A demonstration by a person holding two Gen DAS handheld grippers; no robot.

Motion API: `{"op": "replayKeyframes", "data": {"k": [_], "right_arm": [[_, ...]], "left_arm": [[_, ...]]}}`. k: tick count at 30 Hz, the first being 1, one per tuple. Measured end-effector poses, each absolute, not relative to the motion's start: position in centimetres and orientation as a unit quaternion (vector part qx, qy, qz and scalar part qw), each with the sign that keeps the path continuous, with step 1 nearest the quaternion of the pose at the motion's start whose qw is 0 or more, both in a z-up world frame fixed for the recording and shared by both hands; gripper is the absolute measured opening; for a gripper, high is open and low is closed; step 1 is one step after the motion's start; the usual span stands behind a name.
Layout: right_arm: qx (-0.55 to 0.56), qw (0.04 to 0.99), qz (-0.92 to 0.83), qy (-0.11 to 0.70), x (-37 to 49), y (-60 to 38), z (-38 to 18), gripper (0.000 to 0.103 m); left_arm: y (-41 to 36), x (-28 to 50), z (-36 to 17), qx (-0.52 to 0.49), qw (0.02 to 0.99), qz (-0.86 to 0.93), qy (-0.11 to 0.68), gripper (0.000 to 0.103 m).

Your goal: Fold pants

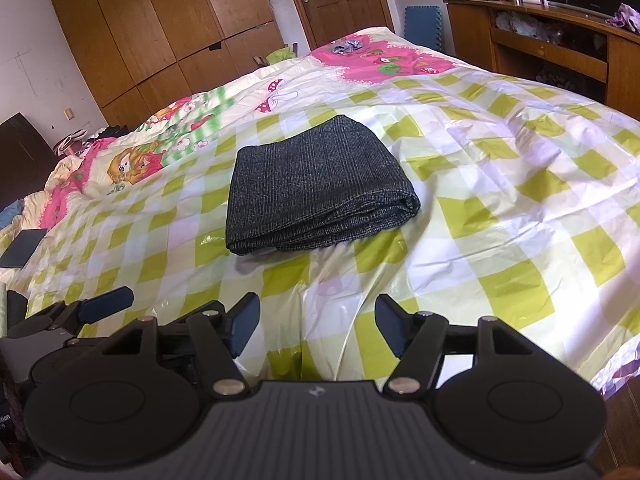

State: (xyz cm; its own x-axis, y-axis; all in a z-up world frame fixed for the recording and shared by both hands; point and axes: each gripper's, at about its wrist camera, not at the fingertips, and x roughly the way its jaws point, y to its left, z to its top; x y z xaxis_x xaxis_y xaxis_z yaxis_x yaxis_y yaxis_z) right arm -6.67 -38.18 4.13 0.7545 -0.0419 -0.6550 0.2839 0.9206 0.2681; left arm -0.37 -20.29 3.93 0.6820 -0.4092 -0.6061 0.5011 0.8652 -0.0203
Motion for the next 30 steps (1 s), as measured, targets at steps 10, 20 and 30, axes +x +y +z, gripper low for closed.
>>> {"op": "replayKeyframes", "data": {"k": [10, 20, 30], "right_arm": [[0.189, 0.915, -0.091, 0.344, -6.7, -38.2, 3.6, 0.067], [0.192, 0.914, -0.095, 0.345, -7.3, -38.1, 3.6, 0.068], [0.177, 0.911, -0.106, 0.358, -7.8, -37.6, 3.0, 0.068]], "left_arm": [[-20.2, -0.1, 3.4, 0.073, 0.910, -0.251, 0.322, 0.103], [-20.1, -0.3, 3.4, 0.072, 0.905, -0.260, 0.328, 0.103], [-18.9, -0.1, 3.6, 0.057, 0.908, -0.251, 0.330, 0.103]]}}
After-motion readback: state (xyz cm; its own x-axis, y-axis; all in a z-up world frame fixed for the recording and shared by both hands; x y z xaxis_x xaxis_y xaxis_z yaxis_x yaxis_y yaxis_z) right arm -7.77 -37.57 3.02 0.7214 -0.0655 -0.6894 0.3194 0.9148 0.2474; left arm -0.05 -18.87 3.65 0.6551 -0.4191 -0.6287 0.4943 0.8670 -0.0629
